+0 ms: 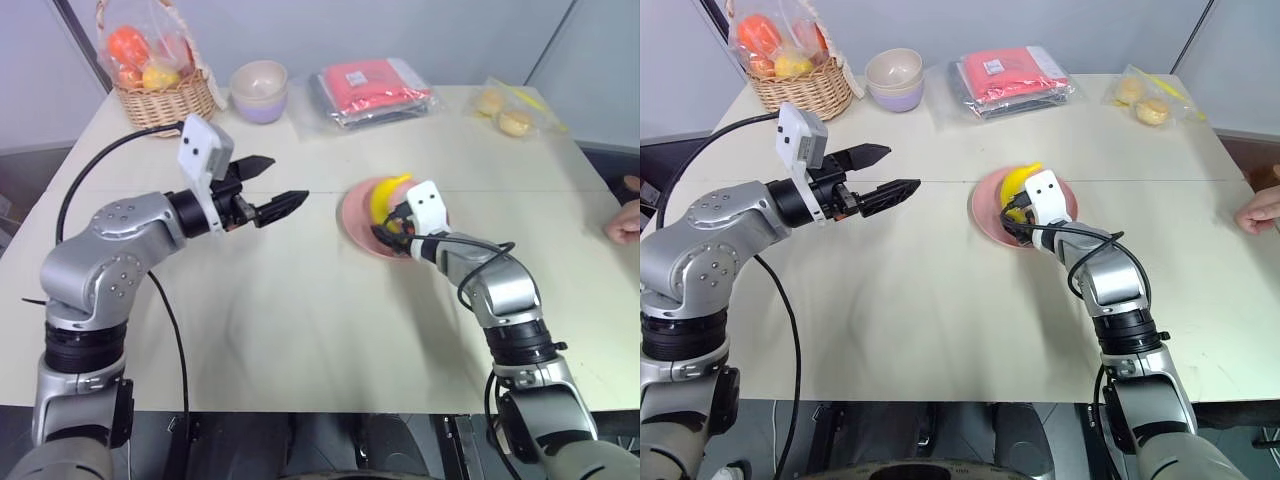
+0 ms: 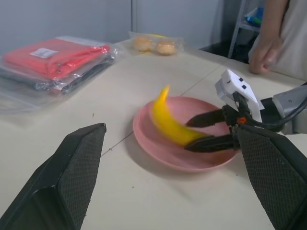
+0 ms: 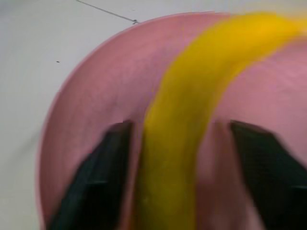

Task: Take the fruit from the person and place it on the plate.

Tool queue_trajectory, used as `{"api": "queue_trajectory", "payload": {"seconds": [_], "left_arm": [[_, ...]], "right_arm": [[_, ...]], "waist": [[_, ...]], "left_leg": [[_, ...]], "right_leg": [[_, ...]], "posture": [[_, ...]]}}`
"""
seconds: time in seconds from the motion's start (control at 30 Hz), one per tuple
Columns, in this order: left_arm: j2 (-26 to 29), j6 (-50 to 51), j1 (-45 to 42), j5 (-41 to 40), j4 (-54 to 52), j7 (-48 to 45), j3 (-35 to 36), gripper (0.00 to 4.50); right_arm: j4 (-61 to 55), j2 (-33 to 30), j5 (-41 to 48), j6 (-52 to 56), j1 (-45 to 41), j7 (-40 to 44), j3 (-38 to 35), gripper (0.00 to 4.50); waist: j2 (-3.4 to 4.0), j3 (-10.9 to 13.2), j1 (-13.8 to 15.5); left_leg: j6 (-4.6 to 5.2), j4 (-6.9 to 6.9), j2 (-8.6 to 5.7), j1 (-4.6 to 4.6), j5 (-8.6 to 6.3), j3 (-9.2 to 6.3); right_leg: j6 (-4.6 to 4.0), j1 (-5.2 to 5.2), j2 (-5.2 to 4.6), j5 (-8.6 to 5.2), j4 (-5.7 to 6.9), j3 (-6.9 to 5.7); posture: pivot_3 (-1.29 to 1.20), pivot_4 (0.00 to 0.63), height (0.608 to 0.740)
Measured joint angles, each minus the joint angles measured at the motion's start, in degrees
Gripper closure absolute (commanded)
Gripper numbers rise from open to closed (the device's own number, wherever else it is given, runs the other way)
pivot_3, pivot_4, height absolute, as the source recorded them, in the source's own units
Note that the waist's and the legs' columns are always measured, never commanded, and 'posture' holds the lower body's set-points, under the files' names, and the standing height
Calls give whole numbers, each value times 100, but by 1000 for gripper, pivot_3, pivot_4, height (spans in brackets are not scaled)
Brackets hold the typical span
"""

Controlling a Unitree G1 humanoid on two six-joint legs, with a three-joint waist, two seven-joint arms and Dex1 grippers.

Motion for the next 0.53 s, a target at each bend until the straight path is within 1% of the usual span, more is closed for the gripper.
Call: {"api": "queue_trajectory", "payload": {"seconds": [0.13, 0.23, 0.37, 0.53], "left_arm": [[14, 8, 41, -55, -9, 27, 17, 0], [35, 25, 72, -108, -41, 30, 42, 0], [134, 84, 214, -151, -64, 5, 63, 0], [175, 100, 274, -208, -75, -85, 115, 0]], "right_arm": [[-313, -213, 43, -2, 146, 279, -102, 30], [-1077, -685, 381, -83, 330, 832, -380, 30], [-2283, -1507, 1062, -128, 664, 1629, -1184, 30], [-3051, -2236, 1886, 343, 1088, 2072, -2286, 30]], "waist": [[1, 0, 3], [2, 2, 29], [2, 1, 46], [2, 1, 40]], "left_leg": [[0, 0, 0, 0, 0, 0], [1, -1, 0, -2, -1, -1], [5, 0, 0, -2, -3, -4], [27, 0, 1, 2, -16, -3]], "right_leg": [[0, 0, 0, 0, 0, 0], [0, 1, -1, 0, -3, 0], [0, 8, 0, 0, -8, -2], [0, 12, 0, 0, -8, -2]], "posture": [[0, 150, 740], [0, 150, 740], [0, 150, 740], [0, 150, 740]]}}
